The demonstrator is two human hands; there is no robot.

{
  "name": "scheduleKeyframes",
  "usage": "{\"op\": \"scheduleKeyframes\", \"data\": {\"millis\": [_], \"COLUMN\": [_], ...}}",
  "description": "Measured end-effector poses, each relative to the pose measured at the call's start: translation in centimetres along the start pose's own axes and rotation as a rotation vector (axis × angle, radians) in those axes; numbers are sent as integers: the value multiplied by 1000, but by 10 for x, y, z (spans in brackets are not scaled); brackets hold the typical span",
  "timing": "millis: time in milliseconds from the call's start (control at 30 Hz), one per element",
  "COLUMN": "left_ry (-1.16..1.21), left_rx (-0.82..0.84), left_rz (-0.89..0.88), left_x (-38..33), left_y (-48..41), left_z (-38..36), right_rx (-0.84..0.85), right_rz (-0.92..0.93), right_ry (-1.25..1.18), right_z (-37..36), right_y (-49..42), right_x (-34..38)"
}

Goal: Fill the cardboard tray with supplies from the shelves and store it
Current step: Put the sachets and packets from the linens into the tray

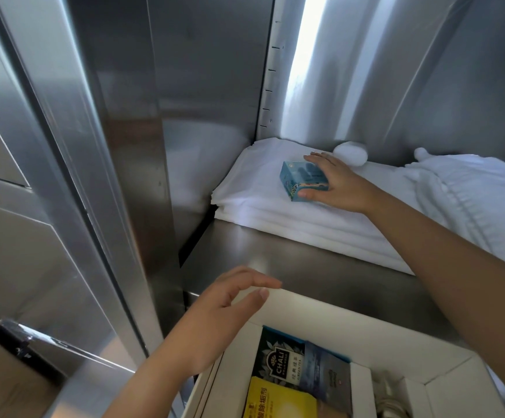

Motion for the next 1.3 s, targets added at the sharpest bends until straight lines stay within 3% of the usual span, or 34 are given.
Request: {"op": "scheduleKeyframes", "data": {"millis": [267,667,1000,1300], "left_ry": [-3,14,47,53], "left_rx": [-4,-11,-5,2], "left_rz": [13,-29,-62,-38], "left_x": [1,0,0,0], "left_y": [0,-1,-2,-3], "left_z": [0,0,1,1], "right_rx": [4,-198,-290,-131], "right_rz": [27,129,53,49], "right_ry": [-25,122,76,34], "right_z": [5,16,52,61], "right_y": [-3,40,103,174], "right_x": [-8,25,73,117]}}
Point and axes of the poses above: each hand's wrist, its own y-axis away from the middle knuckle, its own z-axis out of the back of the hand, x = y × z, the point moved 2 cm from there along -y, towards the middle knuckle, and after that the axes turned 14 degrees about -x, right-handed, at the moved point
